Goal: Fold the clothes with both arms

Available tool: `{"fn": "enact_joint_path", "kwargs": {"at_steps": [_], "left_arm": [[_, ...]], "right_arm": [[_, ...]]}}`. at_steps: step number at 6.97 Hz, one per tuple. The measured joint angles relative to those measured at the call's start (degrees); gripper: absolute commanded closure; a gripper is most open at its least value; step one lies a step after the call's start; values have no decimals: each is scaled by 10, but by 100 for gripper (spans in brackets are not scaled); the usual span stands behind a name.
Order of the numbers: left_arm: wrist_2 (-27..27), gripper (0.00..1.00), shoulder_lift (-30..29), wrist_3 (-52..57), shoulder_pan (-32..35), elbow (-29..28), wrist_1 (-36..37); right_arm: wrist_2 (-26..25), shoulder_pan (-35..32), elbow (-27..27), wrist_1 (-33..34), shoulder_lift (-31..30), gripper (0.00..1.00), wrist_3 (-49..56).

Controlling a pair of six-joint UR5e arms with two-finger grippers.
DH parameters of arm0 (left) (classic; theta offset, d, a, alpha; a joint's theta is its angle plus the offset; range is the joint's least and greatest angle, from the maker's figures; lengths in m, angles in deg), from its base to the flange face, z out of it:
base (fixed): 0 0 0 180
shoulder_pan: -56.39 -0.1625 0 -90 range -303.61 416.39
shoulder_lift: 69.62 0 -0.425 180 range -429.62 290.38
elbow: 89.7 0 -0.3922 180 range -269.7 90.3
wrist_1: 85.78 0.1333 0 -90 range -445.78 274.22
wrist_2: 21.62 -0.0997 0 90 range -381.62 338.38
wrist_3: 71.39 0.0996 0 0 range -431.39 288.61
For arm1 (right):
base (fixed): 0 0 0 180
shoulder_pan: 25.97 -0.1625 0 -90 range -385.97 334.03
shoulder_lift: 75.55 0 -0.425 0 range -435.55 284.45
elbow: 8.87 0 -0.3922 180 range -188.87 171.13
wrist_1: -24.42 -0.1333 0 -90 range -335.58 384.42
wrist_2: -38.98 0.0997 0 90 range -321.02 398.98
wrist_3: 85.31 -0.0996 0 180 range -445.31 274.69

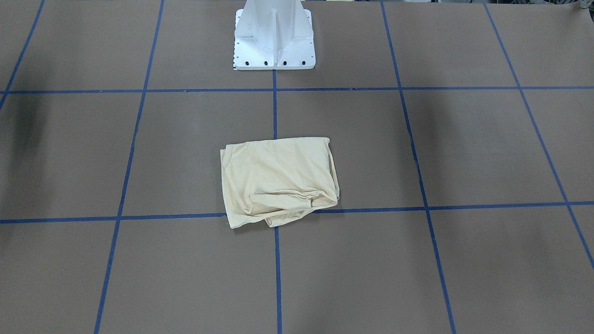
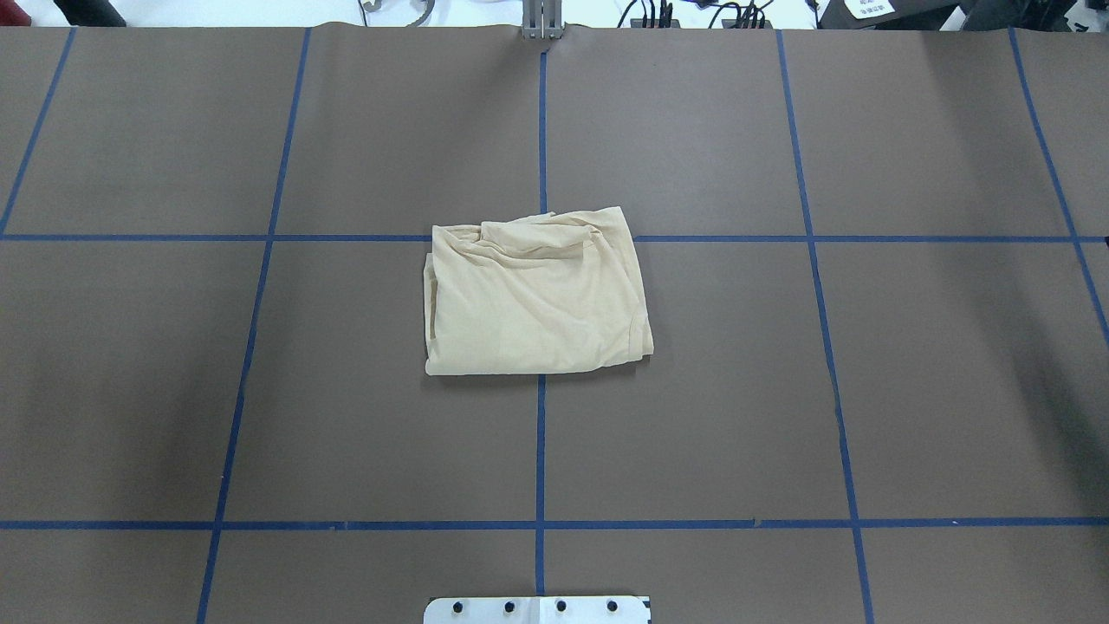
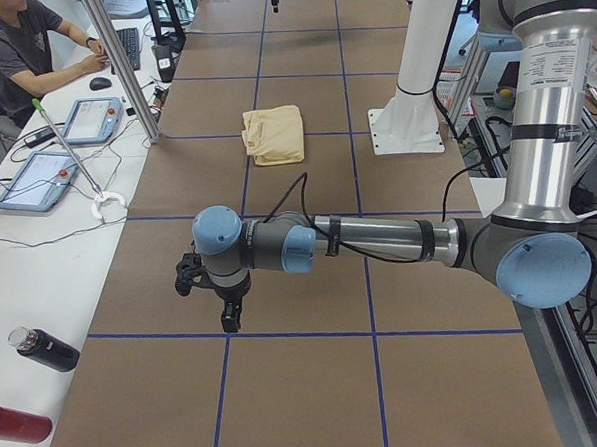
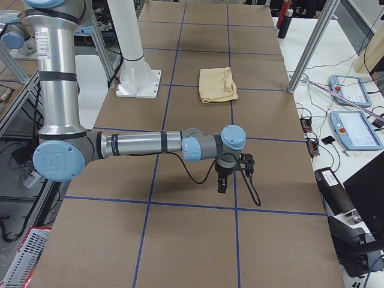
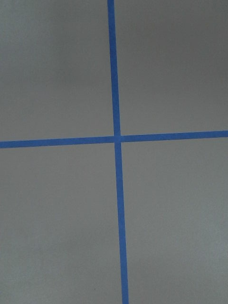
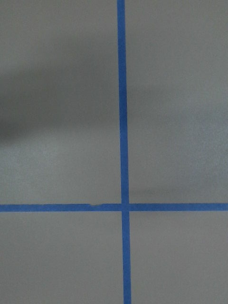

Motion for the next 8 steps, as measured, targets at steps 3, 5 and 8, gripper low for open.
{"fn": "enact_joint_path", "kwargs": {"at_steps": [3,5,8], "left_arm": [[-3,0,20,0,10,2,-1],[-3,0,23,0,15,2,-1],[-3,0,24,1,16,3,-1]], "right_arm": [[0,0,0,-1,1,0,0],[-1,-2,1,-1,1,0,0],[0,-38,4,0,0,0,3]]}}
